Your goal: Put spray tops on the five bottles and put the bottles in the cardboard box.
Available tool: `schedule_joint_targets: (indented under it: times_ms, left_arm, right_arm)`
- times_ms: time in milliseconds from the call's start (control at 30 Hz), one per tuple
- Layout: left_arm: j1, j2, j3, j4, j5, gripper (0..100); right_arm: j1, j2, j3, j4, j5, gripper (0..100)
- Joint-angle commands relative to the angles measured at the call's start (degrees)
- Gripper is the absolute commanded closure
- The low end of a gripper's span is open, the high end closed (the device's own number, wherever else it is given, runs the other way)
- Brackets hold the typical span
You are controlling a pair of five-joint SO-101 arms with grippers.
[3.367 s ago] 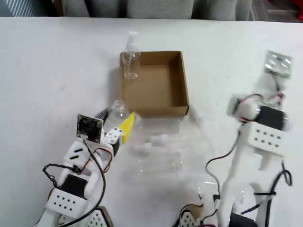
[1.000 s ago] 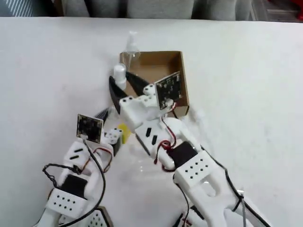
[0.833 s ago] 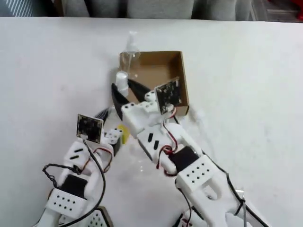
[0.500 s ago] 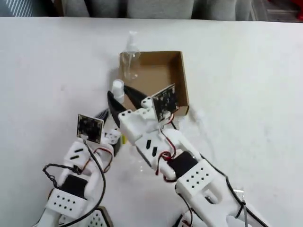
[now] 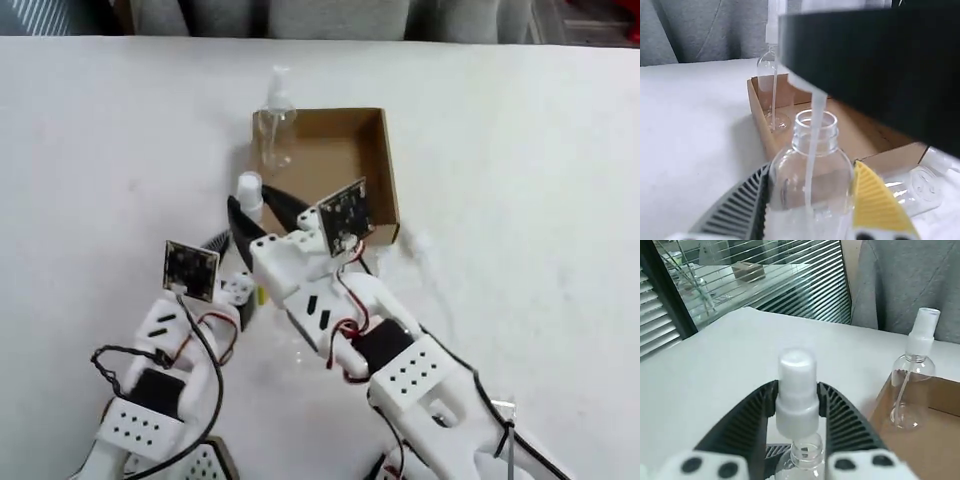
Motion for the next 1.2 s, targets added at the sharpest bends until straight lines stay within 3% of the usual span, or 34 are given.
schedule_joint_targets:
  times_ms: [0,333,1167]
  left_arm:
    - [0.0,-0.8,-0.3,-0.1,-0.6,98]
    - [0.0,-0.8,-0.3,-0.1,-0.6,98]
    - [0.0,-0.8,-0.3,-0.2,-0.6,98]
  right_arm:
    - [-1.1,0.9,-0.1,-2.0,-0.5,98.1]
    - [1.5,1.5,-0.3,-2.9,-0.5,98.1]
    - [0.0,1.5,0.0,2.0,-0.5,97.8]
